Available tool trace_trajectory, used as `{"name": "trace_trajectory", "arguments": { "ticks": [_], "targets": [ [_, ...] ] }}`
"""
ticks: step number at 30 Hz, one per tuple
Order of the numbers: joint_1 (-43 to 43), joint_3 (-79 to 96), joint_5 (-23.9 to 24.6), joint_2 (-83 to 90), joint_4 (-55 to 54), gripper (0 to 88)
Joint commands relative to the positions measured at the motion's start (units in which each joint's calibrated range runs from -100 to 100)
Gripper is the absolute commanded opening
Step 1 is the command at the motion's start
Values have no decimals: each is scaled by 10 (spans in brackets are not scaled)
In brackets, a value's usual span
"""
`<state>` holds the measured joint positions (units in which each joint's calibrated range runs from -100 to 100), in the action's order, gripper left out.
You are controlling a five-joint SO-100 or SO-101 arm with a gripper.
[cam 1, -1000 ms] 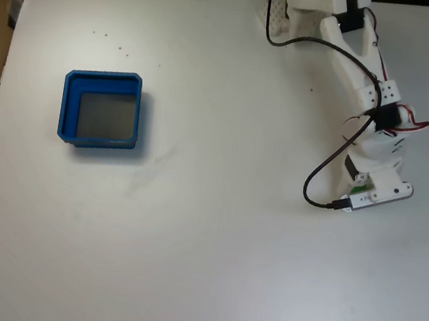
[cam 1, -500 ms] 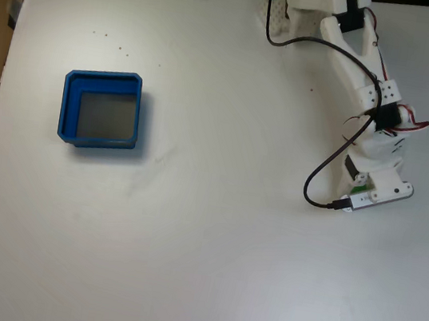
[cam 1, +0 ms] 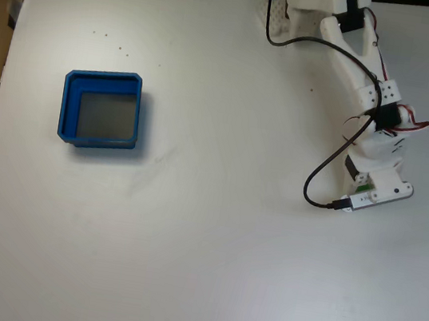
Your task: Pick up green cube and drop it in the blue box
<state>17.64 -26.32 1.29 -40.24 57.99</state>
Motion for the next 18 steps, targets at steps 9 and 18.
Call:
{"name": "trace_trajectory", "arguments": {
  "ticks": [9, 18],
  "targets": [
    [-4, -32, -2, 58, 4, 5],
    [-4, -32, -2, 145, 5, 5]
  ]
}}
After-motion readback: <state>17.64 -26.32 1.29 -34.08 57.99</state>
